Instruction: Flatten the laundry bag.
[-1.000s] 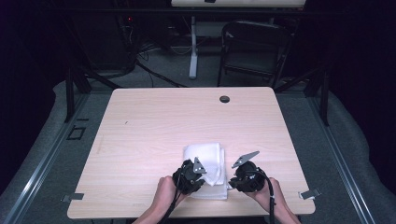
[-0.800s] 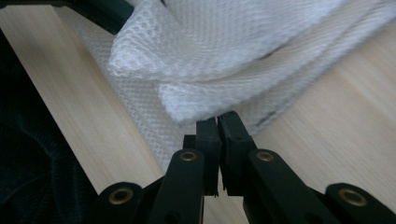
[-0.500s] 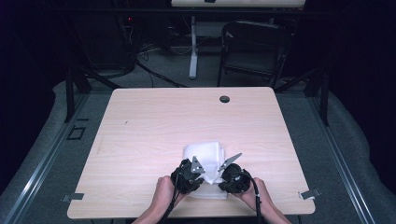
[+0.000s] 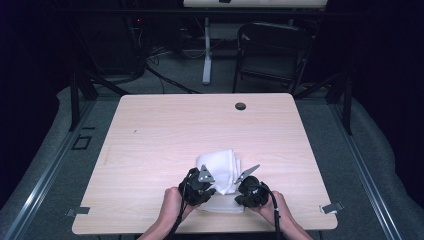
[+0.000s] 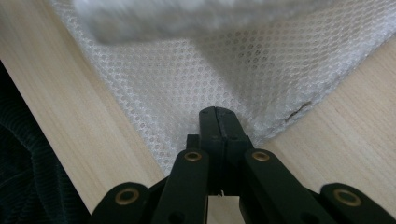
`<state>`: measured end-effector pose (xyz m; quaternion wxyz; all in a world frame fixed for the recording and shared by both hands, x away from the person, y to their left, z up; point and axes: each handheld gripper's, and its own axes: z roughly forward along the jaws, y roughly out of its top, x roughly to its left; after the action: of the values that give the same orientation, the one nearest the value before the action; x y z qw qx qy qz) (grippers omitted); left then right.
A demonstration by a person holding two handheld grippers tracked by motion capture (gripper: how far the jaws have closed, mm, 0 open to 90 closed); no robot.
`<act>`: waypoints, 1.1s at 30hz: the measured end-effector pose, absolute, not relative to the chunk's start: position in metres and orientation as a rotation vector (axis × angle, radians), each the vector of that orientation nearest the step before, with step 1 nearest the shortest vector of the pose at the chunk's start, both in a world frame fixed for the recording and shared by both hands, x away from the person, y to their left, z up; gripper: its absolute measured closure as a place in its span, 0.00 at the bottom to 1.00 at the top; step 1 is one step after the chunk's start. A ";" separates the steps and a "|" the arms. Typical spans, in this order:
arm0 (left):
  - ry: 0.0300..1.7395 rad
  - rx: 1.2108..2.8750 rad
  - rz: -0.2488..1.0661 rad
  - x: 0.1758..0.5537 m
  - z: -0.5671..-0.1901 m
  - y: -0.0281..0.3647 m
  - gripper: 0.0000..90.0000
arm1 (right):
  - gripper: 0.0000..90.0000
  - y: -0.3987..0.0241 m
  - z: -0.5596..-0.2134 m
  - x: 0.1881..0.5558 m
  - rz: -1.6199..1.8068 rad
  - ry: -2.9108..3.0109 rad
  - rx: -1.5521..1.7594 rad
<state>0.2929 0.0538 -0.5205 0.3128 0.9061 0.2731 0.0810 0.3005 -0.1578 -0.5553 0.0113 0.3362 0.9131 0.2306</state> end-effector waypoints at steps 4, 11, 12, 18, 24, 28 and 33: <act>0.732 2.380 0.242 0.290 -0.518 0.056 0.91 | 1.00 -0.159 -0.555 0.300 0.726 2.842 1.060; 0.767 2.363 0.237 0.290 -0.515 0.067 0.91 | 1.00 -0.160 -0.556 0.300 0.725 2.844 1.068; 0.779 2.352 0.236 0.289 -0.515 0.068 0.91 | 1.00 -0.160 -0.556 0.300 0.725 2.844 1.068; 0.815 2.349 0.237 0.292 -0.513 0.082 0.91 | 1.00 -0.160 -0.556 0.301 0.724 2.846 1.068; 0.836 2.338 0.232 0.293 -0.512 0.091 0.91 | 1.00 -0.160 -0.556 0.301 0.716 2.844 1.064; 0.840 2.325 0.228 0.293 -0.511 0.094 0.90 | 1.00 -0.160 -0.556 0.301 0.712 2.843 1.061; 0.843 2.342 0.239 0.293 -0.512 0.095 0.88 | 1.00 -0.162 -0.556 0.302 0.723 2.838 1.077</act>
<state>0.2933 0.0955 -0.5119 0.3152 0.8888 0.3199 0.0909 0.3019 -0.1618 -0.5558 0.0107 0.3453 0.9094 0.2317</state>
